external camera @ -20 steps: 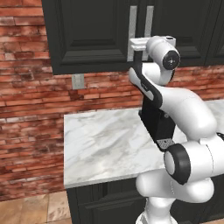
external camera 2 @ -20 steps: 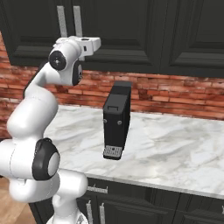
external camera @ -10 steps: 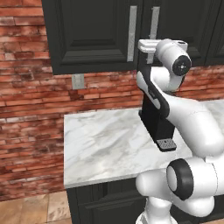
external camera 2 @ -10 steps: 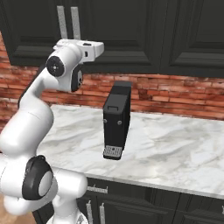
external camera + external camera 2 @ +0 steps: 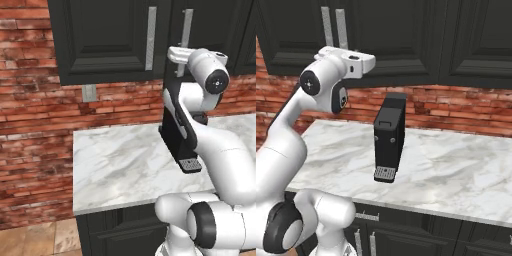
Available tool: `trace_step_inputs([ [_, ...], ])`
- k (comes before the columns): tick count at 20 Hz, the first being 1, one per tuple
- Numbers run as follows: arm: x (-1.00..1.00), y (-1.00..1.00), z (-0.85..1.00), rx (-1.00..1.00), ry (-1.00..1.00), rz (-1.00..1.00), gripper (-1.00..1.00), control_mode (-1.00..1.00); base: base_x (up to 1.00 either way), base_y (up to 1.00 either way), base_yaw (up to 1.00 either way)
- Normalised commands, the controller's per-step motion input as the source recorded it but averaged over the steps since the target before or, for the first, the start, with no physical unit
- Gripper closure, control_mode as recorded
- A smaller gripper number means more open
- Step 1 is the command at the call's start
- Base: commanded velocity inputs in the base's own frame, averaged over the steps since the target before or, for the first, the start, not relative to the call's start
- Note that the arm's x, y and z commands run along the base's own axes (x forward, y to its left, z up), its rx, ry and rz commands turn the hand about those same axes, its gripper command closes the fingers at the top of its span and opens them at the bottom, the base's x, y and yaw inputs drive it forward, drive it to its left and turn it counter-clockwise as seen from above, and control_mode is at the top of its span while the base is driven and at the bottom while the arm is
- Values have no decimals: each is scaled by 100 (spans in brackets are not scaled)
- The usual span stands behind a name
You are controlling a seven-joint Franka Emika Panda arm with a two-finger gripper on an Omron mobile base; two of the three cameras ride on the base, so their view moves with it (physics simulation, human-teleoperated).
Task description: Open the cabinet directly in front. Then move the beer and the mug to the dining counter with the jar on it.
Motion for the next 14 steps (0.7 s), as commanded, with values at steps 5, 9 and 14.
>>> trace_step_inputs([
  [5, -75, -100, 28, 10, 0, -6, 100, -100, 0, 0, 0],
  [9, -78, -100, 26, 11, -2, -6, 100, -100, 0, 0, 0],
  [14, -82, -100, 24, 11, -3, -6, 100, -100, 0, 0, 0],
])
